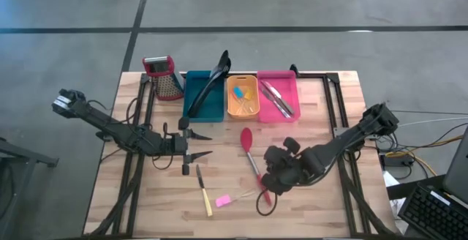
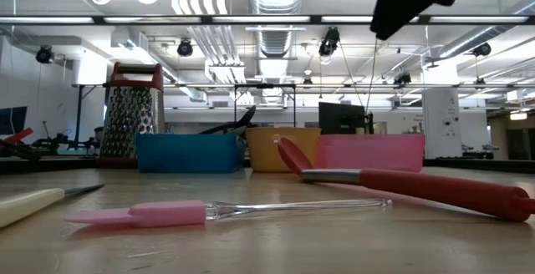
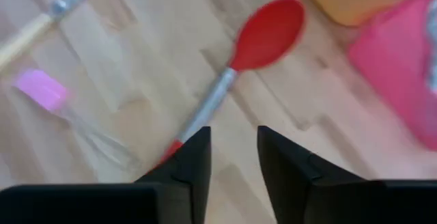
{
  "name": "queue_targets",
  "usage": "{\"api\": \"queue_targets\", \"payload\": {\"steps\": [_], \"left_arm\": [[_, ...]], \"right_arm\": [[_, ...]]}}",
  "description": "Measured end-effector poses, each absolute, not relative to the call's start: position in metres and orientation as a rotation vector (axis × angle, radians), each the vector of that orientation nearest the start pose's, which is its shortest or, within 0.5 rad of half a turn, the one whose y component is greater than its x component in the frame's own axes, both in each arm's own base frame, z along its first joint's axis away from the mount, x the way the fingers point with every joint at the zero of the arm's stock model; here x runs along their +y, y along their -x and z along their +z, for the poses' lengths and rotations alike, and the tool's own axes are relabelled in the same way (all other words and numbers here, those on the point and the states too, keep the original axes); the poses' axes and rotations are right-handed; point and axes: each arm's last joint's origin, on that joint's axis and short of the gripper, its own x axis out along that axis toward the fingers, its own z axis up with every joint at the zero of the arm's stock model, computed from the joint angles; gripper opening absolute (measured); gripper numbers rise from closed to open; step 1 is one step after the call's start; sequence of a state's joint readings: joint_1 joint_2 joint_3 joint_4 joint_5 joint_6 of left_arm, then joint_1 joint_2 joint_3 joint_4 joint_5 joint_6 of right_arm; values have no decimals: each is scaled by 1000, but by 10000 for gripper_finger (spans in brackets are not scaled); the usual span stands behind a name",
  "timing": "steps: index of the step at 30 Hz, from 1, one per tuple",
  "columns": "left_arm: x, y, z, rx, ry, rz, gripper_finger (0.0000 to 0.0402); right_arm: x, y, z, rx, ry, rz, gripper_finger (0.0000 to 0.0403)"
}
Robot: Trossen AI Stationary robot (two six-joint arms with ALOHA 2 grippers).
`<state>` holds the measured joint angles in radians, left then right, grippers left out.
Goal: Pick & Place Kitchen Items
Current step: Put the red serving spoon into the blue bin
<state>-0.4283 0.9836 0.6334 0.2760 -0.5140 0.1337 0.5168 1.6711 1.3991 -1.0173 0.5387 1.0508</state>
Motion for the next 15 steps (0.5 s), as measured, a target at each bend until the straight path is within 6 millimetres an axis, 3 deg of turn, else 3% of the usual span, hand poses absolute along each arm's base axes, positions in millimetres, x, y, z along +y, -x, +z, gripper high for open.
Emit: {"api": "queue_targets", "payload": {"steps": [7, 15], "left_arm": [[-77, -204, 289, 72, -167, 82, 195], [-77, -204, 289, 72, -167, 82, 195]], "right_arm": [[139, -300, 247, 892, -410, -550, 165], [130, -305, 217, 953, -571, -465, 203]]}}
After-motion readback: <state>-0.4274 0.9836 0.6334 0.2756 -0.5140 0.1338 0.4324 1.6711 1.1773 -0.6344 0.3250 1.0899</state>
